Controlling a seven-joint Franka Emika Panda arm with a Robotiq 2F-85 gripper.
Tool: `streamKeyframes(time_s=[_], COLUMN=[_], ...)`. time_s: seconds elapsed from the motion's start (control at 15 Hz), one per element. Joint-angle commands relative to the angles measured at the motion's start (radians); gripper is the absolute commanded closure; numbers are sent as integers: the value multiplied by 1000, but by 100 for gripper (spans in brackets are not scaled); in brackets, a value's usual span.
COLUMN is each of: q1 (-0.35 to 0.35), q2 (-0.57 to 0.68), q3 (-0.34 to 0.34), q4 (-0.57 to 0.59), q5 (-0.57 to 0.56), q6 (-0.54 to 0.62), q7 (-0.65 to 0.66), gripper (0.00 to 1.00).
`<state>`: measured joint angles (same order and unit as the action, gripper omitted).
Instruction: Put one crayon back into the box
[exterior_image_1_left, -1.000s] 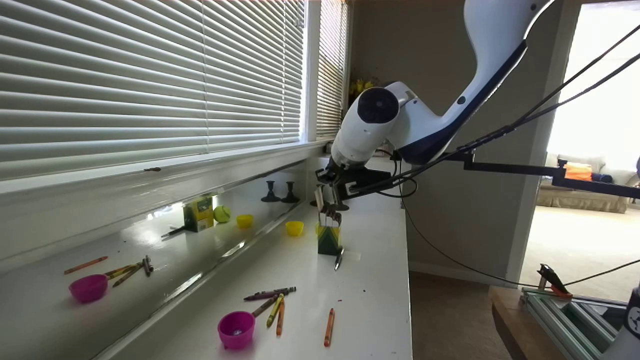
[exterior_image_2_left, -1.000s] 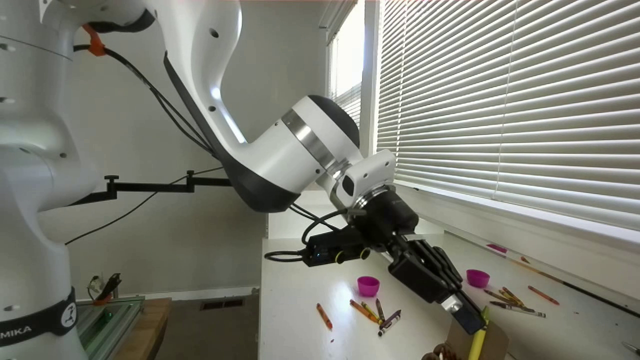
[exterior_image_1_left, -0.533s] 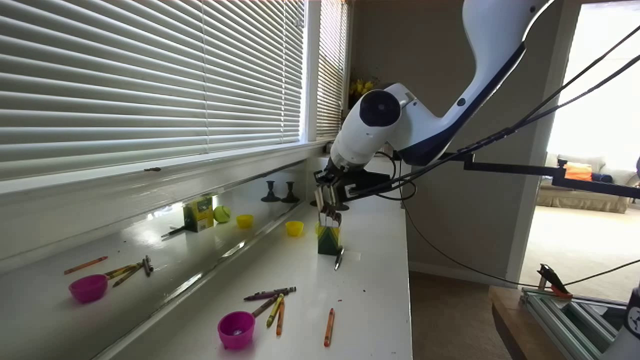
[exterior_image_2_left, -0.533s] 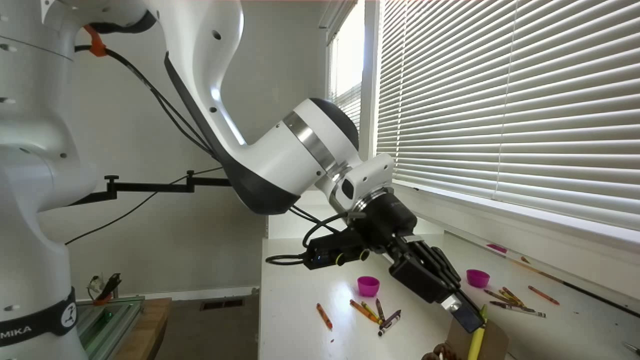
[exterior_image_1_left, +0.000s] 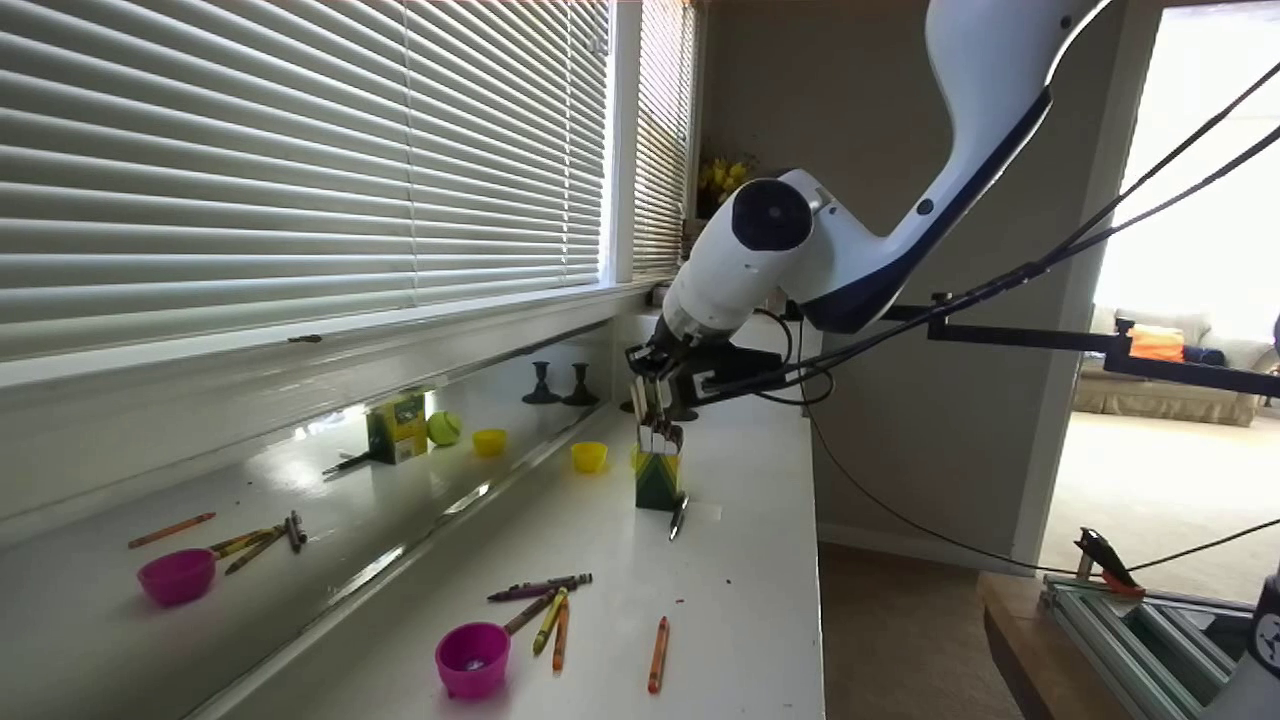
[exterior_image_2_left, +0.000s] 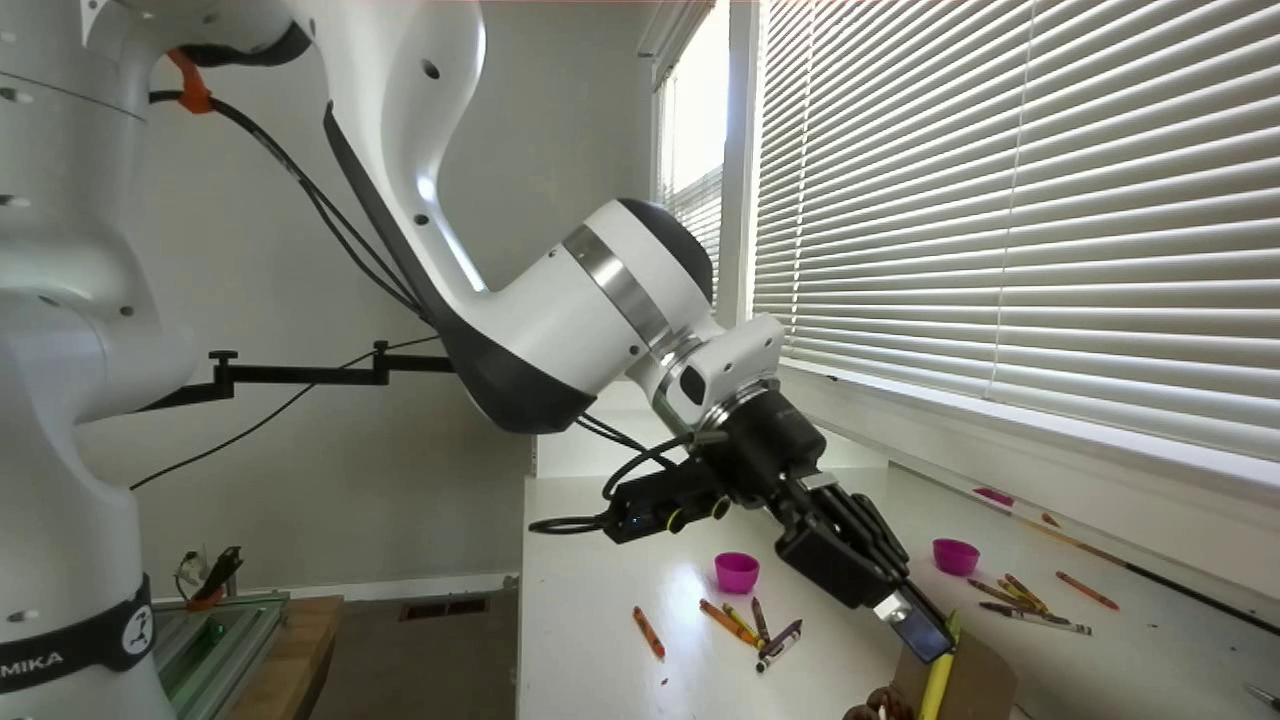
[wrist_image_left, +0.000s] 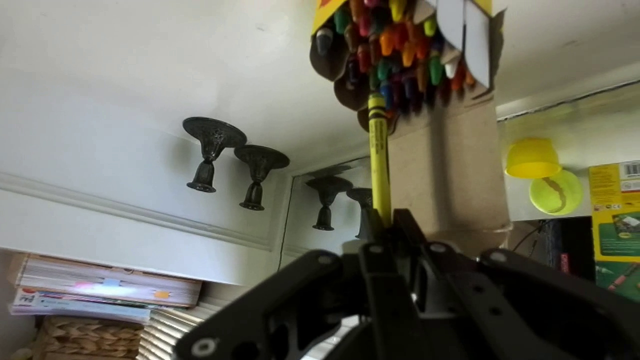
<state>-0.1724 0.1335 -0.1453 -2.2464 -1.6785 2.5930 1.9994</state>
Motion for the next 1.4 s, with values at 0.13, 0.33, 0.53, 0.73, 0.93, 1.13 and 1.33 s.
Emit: streamKeyframes(time_s=[0.13, 0.33, 0.53, 0.73, 0.93, 1.13, 1.33], q1=[-7, -6, -8, -5, -5, -9, -6], q2=[-14, -15, -10, 1, 9, 25, 40], q3=[-11, -17, -22, -24, -23, -25, -21], q4=[-14, -16, -11, -1, 6, 15, 27], q5=[-34, -22, -45, -61, -86, -110, -146], q6=[12, -13, -14, -12, -6, 4, 10], q7=[38, 40, 70, 104, 136, 159, 198], gripper=[98, 98, 98, 98, 98, 98, 98])
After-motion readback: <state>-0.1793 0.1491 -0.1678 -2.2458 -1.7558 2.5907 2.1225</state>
